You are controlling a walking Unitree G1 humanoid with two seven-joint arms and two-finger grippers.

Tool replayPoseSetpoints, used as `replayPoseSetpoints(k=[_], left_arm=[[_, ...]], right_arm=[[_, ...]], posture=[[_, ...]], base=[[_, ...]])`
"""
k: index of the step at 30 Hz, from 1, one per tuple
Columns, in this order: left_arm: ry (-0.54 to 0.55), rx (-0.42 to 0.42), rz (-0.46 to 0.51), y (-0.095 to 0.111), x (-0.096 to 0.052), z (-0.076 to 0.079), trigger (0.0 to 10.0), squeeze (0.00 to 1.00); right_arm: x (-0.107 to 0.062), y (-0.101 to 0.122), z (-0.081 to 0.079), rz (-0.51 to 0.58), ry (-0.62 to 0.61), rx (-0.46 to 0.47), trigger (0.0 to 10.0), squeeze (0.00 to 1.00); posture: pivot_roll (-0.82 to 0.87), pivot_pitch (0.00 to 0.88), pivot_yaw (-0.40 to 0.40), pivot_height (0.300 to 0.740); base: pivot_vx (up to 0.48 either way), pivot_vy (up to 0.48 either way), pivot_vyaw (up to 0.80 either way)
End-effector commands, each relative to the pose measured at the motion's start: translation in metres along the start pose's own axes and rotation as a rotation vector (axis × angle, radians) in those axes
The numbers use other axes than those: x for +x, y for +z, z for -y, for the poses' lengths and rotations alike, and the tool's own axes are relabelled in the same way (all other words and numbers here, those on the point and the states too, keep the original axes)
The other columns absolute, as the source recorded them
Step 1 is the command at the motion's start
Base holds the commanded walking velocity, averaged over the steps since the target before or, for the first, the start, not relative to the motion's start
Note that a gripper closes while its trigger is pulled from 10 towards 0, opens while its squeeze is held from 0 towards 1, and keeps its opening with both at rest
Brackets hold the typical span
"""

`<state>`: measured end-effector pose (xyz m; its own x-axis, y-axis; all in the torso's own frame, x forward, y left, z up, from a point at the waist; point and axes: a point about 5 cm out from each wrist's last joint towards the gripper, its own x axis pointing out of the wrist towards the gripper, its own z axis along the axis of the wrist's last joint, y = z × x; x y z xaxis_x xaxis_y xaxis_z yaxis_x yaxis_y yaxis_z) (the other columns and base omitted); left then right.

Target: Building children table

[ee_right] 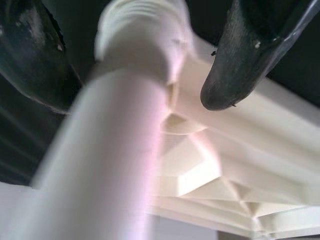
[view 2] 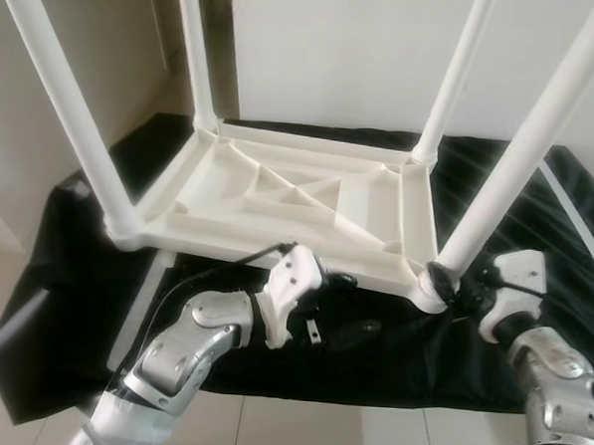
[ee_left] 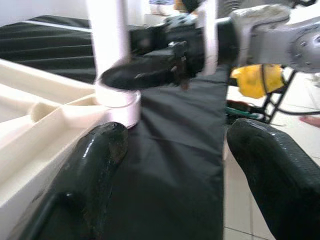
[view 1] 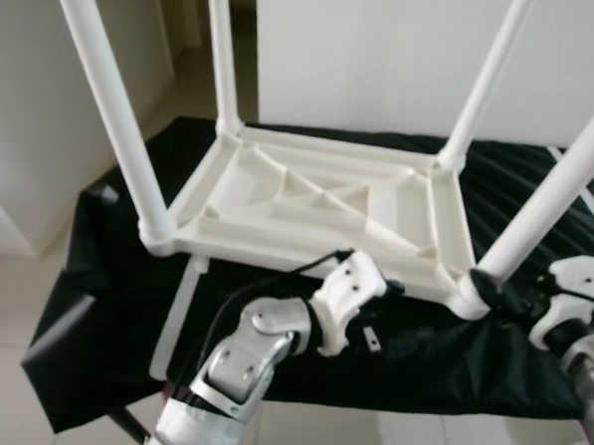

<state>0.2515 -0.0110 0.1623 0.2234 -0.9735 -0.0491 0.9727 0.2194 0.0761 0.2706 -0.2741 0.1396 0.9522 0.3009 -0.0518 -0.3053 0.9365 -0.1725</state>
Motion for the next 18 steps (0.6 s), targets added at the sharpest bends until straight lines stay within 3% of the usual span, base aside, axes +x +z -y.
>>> replayPoseSetpoints(k=[1, 11, 18], left_arm=[[0.102, 0.006, -0.014, -0.002, 0.001, -0.005, 10.0, 0.0], [0.13, 0.096, -0.018, 0.003, 0.011, -0.005, 10.0, 0.0], [0.146, 0.135, -0.013, 0.005, 0.015, -0.007, 10.0, 0.0]], right_arm=[[0.005, 0.001, -0.002, 0.0, 0.01, -0.011, 10.0, 0.0], [0.024, 0.002, 0.003, 0.012, -0.034, -0.007, 10.0, 0.0], [0.036, -0.004, -0.006, 0.002, -0.016, 0.02, 10.0, 0.0]], posture=[[-0.05, 0.0, -0.007, 0.74], [-0.04, 0.0, -0.015, 0.74], [-0.03, 0.0, -0.019, 0.74]], base=[[0.0, 0.0, 0.0], [0.0, 0.0, 0.0], [0.0, 0.0, 0.0]])
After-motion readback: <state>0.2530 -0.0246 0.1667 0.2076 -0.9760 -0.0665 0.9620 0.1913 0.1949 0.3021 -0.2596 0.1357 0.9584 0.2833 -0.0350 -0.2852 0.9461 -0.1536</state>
